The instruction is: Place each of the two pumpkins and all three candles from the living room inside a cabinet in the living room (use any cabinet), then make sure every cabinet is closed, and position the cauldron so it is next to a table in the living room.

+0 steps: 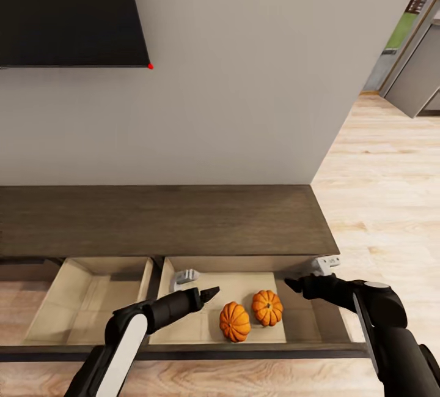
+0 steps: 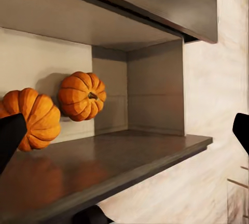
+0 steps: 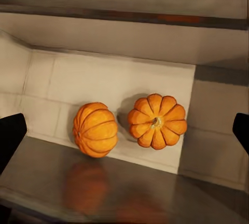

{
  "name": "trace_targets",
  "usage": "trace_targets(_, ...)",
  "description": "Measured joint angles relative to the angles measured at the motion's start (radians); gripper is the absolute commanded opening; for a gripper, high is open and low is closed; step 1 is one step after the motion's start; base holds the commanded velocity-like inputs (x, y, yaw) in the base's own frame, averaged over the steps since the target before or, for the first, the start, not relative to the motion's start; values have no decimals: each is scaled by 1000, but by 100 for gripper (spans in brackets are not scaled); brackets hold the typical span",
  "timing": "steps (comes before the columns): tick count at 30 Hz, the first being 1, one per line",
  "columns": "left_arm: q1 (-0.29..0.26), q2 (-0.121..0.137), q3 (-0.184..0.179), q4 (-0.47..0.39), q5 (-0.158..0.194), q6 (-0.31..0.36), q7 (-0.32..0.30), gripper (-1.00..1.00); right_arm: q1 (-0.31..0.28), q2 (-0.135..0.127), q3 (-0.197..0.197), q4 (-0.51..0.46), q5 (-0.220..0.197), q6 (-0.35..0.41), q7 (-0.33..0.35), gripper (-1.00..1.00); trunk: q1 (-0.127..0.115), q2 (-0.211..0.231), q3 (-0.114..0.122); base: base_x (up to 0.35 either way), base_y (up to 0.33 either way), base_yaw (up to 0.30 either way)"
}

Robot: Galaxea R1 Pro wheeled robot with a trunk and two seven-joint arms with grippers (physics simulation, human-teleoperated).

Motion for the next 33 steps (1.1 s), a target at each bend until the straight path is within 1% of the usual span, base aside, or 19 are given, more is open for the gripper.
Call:
trace_targets(4,16,1,28,-40,1,2,3,100,-7,-14,-17,-2,0,-18,37,100,-15,28,13,0,0,0)
trace_targets(7,20,1,35,-53,2,1,4,100,-16,-18,-22,-2,0,-38,45,100,-15,28,13,0,0,0)
trace_targets(12,25,2,40,-74,0,-5,5,100,-33,-19,-42,-4,-1,-70,64,100,-15,28,13,-9,0,0)
trace_targets(16,26,2,41,-79,-2,-11,7,100,-40,-18,-50,-4,-1,-79,93,100,-15,28,17,-205,0,0)
trace_targets(22,26,0,40,-82,0,-10,5,100,-47,-19,-54,-4,-2,-83,100,100,-15,28,26,-305,0,-3)
trace_targets(24,26,-4,38,-89,2,-10,2,100,-51,-21,-64,-5,-2,-90,100,100,-15,28,29,-330,0,-23)
trace_targets(26,26,-9,31,-112,3,-11,-8,100,-56,-22,-102,-5,-1,-118,102,100,-15,28,32,-335,0,-14)
trace_targets(28,26,-10,27,-120,4,-15,-22,100,-59,-23,-123,-5,-2,-133,102,100,-15,28,34,-337,0,-7)
trace_targets(29,26,-10,26,-122,3,-16,-30,100,-59,-24,-127,-5,-2,-137,102,100,-15,28,35,-338,0,-4)
trace_targets(33,27,-5,21,-127,1,-21,-116,100,-61,-25,-142,-5,-2,-147,102,100,-15,28,35,-339,0,-2)
